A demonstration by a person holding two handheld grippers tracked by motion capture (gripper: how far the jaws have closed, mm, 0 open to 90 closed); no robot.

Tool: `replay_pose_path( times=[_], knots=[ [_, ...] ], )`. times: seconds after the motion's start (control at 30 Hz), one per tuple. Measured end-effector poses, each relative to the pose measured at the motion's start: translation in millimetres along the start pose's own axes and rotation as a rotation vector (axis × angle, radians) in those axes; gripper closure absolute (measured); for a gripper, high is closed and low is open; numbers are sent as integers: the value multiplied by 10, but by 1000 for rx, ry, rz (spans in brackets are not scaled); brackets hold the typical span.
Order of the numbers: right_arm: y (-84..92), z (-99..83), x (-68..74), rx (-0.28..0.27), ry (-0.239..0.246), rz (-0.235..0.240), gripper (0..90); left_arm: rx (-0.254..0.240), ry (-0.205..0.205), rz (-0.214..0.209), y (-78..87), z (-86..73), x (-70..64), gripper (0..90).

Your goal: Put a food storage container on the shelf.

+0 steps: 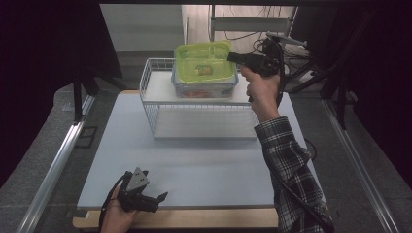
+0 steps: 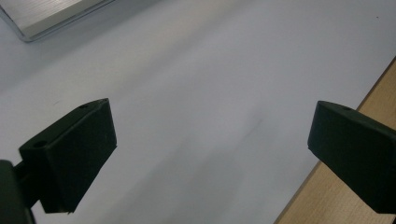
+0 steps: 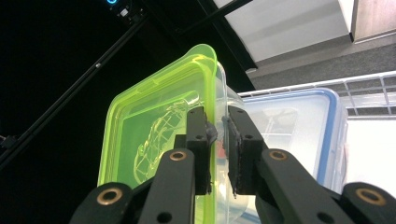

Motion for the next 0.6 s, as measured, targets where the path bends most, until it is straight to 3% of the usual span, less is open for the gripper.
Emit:
replay_pose_path(
  times=[0.6],
  knots=[
    [-127, 26, -16, -20, 7, -57, 801, -1, -2, -5, 1, 1, -8, 9]
  ],
)
Point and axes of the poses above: each handheld gripper's, and its own axes: y roughly backward along the jaws, z roughly out of its top, x roughly to its left, the point moved 3 cm from there along -y, roughly forward along the jaws, and after that the axes turned 3 degrees about z, right-handed, at the moved point
